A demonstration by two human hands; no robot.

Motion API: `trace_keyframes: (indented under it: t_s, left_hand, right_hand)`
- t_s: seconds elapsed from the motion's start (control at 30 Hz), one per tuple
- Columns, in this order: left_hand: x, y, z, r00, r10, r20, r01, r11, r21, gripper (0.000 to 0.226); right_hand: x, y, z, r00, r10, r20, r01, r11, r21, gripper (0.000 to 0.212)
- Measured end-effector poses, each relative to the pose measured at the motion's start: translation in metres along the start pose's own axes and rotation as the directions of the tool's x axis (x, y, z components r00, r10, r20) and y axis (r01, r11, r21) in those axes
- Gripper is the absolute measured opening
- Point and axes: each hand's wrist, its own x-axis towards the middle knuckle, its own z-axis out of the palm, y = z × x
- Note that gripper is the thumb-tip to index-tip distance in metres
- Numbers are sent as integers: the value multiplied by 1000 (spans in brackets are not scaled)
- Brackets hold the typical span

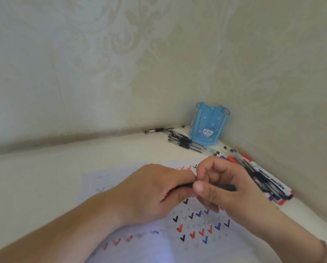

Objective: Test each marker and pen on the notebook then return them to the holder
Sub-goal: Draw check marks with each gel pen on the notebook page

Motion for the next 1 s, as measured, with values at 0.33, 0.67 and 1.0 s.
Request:
trace_keyframes:
  t_s: [0.33, 0.67, 1.0]
  left_hand:
    - [-3, -4, -2, 981, -185, 62, 192, 969, -155, 25]
    - [-2, -11, 6, 974, -214, 79, 223, 968, -115, 34]
    - [-4, -14, 7, 975, -196, 108, 204, 977, -67, 28]
  right_hand:
    - [-14, -6, -24, 988, 147, -39, -118, 899, 422, 37]
    - [-56, 13, -25, 870, 153, -468, -209, 975, -71, 43]
    - [-53, 19, -27, 868, 201, -453, -319, 926, -201, 48]
